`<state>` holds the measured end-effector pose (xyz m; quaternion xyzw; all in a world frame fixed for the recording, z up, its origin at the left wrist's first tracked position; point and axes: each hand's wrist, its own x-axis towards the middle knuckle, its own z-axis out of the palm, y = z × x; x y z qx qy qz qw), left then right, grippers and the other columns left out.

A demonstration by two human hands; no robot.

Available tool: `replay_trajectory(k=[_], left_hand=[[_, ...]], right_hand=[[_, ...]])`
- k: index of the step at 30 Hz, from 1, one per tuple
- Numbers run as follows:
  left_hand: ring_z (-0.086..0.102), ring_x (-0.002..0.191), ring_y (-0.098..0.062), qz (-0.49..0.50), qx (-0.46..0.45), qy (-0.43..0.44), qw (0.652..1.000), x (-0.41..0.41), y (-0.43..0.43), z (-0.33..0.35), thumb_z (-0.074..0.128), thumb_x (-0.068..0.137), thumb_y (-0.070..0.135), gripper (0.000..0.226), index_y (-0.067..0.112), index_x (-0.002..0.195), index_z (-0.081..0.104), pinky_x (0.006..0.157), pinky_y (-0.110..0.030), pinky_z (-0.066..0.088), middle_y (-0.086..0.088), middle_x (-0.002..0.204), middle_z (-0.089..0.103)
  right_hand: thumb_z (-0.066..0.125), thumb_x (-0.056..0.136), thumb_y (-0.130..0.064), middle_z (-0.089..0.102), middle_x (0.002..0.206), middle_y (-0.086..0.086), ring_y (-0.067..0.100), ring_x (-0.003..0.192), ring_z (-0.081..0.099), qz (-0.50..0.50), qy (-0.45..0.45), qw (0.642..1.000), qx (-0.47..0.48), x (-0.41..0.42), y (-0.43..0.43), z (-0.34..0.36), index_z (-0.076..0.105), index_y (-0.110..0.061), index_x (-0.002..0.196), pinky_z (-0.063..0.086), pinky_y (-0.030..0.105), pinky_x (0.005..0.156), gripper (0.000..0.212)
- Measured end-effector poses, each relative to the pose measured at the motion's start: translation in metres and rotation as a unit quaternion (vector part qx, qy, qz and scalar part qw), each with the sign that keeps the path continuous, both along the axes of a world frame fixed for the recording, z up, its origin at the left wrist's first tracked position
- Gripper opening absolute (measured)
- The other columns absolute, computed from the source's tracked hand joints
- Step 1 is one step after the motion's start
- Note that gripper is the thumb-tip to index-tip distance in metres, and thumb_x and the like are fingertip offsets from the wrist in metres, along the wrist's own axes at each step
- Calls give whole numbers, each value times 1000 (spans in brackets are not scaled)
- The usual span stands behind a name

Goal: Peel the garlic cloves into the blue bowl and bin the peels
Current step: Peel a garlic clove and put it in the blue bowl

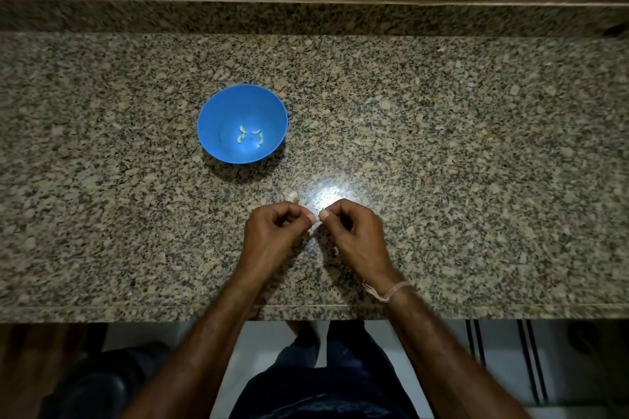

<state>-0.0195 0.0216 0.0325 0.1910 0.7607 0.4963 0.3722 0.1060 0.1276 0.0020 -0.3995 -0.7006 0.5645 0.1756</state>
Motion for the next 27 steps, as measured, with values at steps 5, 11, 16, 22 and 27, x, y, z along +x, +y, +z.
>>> replay_trajectory(k=[5, 11, 16, 22, 27], left_hand=[[66, 70, -25, 32, -8, -135, 990, -7, 2, 1, 75, 89, 10, 7, 7, 85, 79, 69, -37, 55, -17, 81, 75], [62, 66, -17, 89, -6, -311, 946, -10, 3, -2, 66, 90, 1, 11, 2, 85, 76, 58, -22, 52, -13, 77, 72], [61, 67, -15, 82, 0, -252, 964, 2, 3, -4, 70, 92, 4, 6, 3, 90, 75, 61, -22, 51, -10, 76, 72], [70, 87, -46, 37, 16, -105, 994, 14, 2, -5, 70, 95, 15, 15, 5, 87, 78, 82, -49, 59, -17, 84, 77], [74, 83, -35, 45, -3, -93, 995, 18, 7, -5, 67, 97, 12, 16, 3, 88, 76, 79, -40, 61, -16, 82, 77]], right_hand=[[69, 100, -27, 74, 81, 0, 21, 78, 70, 26, 2, 1000, -6, -1, 3, 4, 73, -18, 87, 58, 47, 75, 16], [70, 100, -26, 74, 84, 1, 23, 80, 70, 57, 18, 998, -18, 1, 5, 6, 75, -17, 90, 59, 47, 77, 14], [72, 99, -22, 77, 86, 11, 24, 79, 73, -1, 45, 991, -124, 1, 1, 3, 77, -9, 95, 61, 42, 74, 14], [72, 96, -6, 78, 99, 18, 24, 87, 74, -56, 95, 950, -292, 2, -5, 7, 75, 0, 107, 63, 31, 77, 13], [70, 96, -2, 79, 101, 15, 26, 92, 76, -45, 93, 953, -285, 4, -2, 5, 75, 0, 107, 63, 32, 83, 13]])
